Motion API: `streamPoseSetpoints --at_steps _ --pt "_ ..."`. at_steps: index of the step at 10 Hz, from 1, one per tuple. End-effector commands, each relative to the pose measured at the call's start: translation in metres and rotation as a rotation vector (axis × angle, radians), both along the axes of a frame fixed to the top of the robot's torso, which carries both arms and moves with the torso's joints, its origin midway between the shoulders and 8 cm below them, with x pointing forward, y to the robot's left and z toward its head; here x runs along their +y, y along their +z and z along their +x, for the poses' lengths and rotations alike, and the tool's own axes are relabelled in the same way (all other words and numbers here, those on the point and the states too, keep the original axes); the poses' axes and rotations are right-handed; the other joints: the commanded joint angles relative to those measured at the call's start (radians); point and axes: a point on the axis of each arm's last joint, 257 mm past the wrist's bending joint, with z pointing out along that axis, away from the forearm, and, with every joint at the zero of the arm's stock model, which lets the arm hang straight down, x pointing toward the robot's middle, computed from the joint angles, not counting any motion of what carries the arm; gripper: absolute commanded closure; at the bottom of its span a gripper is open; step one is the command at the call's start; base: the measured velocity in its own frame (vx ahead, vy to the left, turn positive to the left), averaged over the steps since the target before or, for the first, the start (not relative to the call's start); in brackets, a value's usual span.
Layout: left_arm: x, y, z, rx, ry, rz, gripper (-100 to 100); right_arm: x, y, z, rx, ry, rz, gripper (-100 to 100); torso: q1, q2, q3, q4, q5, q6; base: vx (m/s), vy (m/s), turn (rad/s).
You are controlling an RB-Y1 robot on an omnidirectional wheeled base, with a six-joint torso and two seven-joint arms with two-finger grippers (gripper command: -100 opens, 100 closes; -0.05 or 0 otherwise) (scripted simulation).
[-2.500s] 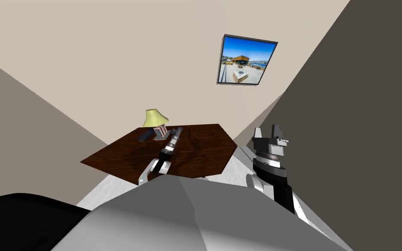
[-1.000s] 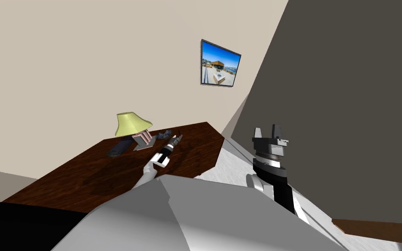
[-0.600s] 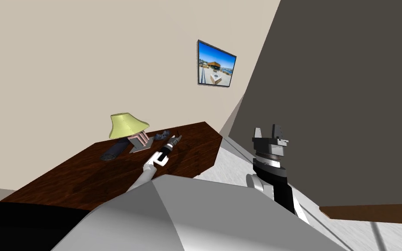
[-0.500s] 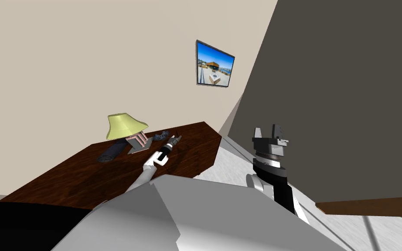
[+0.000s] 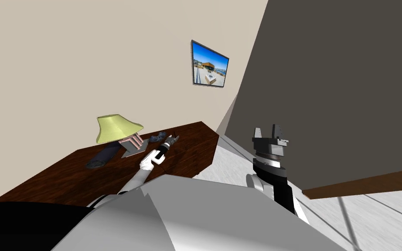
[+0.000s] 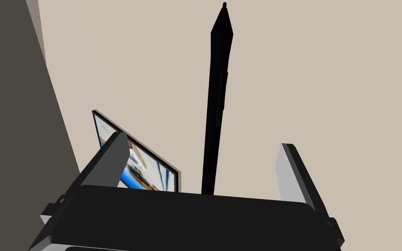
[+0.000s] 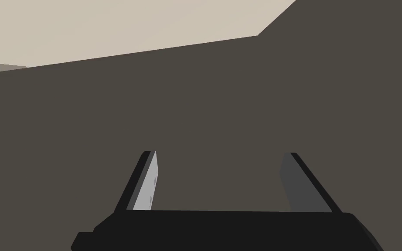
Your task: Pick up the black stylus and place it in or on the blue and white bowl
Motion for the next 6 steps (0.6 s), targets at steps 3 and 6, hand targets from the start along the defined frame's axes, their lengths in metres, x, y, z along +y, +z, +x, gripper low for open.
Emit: streamPoseSetpoints --at_steps 3,6 --pt "0.01 0.004 0.011 -0.002 0.053 0.001 -100 0.0 0.0 0.0 0.0 0.0 0.0 0 0.001 0.0 0.0 0.0 0.0 0.001 -0.024 0.036 -0.171" --pt "0.01 0.005 0.013 -0.002 0.063 0.001 100 0.0 0.0 0.0 0.0 0.0 0.0 0 0.002 0.002 0.001 0.0 0.001 0.0 -0.035 0.044 -0.08"
